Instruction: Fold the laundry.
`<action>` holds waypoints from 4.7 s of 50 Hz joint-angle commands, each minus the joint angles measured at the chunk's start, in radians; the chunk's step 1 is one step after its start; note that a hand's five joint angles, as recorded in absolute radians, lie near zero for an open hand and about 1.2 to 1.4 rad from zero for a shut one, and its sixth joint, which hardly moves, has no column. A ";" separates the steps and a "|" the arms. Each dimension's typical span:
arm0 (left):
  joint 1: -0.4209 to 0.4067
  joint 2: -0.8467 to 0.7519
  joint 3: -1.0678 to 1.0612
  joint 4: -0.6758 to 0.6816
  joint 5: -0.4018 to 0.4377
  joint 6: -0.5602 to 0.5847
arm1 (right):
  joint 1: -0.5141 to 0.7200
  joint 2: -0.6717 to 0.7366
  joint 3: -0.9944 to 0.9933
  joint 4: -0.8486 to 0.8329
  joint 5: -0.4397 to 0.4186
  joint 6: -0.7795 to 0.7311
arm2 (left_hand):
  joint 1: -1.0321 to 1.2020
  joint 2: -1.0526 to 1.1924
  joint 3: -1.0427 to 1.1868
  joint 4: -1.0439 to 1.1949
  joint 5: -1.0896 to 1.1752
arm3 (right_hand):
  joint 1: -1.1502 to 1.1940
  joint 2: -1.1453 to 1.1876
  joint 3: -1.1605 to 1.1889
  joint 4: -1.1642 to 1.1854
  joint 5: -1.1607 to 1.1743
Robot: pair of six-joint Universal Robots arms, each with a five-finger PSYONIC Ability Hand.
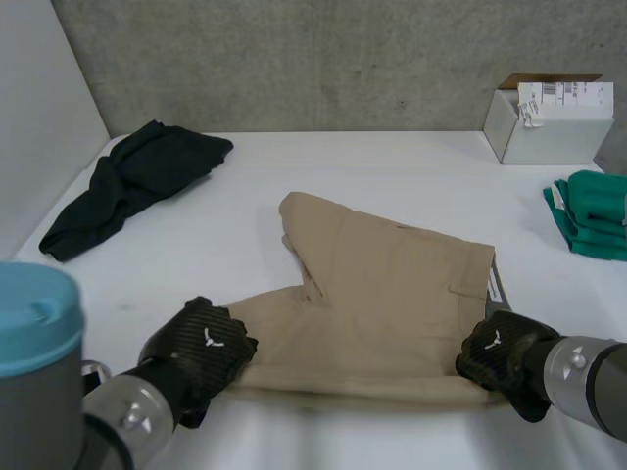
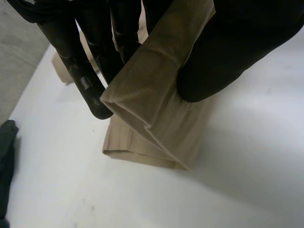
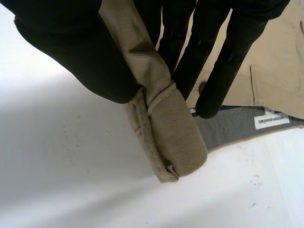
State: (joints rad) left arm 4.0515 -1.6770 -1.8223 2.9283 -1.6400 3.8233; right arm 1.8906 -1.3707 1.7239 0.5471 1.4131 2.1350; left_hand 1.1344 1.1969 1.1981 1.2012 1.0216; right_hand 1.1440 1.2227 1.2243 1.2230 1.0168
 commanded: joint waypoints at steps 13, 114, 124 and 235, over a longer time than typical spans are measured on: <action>0.119 -0.546 1.115 0.582 -0.017 0.355 | 0.010 0.311 -0.790 -0.741 0.161 0.013 | 0.262 0.199 0.198 0.195 0.200 | 0.252 0.174 0.172 0.173 0.205; 0.150 -0.251 0.614 0.851 -0.067 0.182 | 0.071 0.199 -0.627 -0.892 0.102 0.169 | 0.262 0.199 0.198 0.195 0.200 | 0.252 0.174 0.172 0.173 0.205; 0.155 -0.320 0.293 0.841 -0.072 0.179 | 0.114 0.387 -0.483 -0.866 0.092 0.169 | 0.262 0.199 0.198 0.195 0.200 | 0.252 0.174 0.172 0.173 0.205; 0.274 -0.829 0.771 0.334 0.499 -0.048 | 0.071 0.104 0.042 -0.219 0.130 -0.003 | -0.210 -0.273 -0.274 -0.277 -0.272 | 0.252 0.174 0.172 0.173 0.205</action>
State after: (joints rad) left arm 4.3281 -2.4892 -1.0683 3.2626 -1.1398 3.7754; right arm 1.9621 -1.2670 1.7621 0.3284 1.5432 2.1307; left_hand 0.7887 0.7826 0.7813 0.7818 0.6015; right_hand 1.1440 1.2227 1.2238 1.2229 1.0165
